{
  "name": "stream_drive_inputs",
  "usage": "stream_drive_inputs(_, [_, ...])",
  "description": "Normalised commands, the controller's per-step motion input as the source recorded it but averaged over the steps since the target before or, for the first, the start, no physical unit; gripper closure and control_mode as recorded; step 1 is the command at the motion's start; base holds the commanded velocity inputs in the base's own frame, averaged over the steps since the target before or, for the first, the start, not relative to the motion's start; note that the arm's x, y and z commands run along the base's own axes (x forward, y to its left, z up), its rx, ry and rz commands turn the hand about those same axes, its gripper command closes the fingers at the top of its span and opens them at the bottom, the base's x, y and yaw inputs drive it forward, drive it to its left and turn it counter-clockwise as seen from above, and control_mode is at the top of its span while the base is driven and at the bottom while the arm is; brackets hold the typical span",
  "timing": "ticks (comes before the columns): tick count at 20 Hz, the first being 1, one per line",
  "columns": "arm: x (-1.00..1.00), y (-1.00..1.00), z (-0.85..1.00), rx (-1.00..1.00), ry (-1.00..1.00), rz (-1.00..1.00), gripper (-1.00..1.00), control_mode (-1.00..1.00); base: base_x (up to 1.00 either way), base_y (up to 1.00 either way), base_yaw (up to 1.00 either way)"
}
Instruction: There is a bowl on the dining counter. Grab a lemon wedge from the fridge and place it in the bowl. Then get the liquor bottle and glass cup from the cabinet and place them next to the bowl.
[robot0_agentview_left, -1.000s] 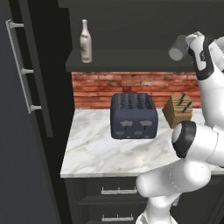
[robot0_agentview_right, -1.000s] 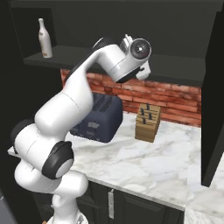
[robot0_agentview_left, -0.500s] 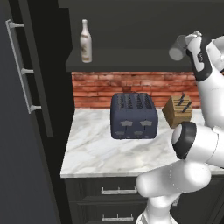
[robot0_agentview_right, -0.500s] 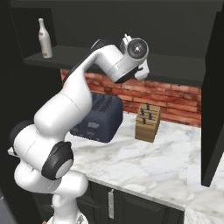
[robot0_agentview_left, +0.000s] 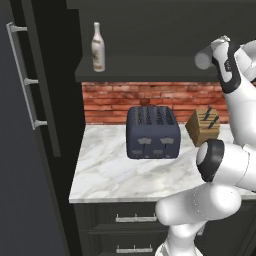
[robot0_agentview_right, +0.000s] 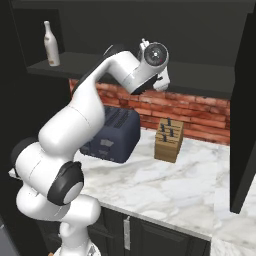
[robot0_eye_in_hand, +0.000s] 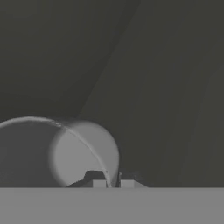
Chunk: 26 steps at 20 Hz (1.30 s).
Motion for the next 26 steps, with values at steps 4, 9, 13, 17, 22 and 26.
stream_drive_inputs(4, [0.00,0.00,0.00,0.00,0.00,0.00,1.00,-1.00,0.00,0.00,0.00])
stream_drive_inputs(9, [-0.01,0.00,0.00,0.00,0.00,0.00,1.00,-1.00,0.00,0.00,0.00])
stream_drive_inputs(13, [-0.25,0.00,0.02,0.00,0.00,0.00,1.00,-1.00,0.00,0.00,0.00])
stream_drive_inputs(17, [-0.55,0.00,0.21,0.01,-0.03,0.00,1.00,-1.00,0.00,0.00,0.00])
stream_drive_inputs(22, [-0.63,0.00,0.41,0.03,-0.02,0.00,1.00,-1.00,0.00,0.00,0.00])
stream_drive_inputs(26, [-0.88,0.07,0.40,0.00,0.04,0.04,1.00,-1.00,0.00,0.00,0.00])
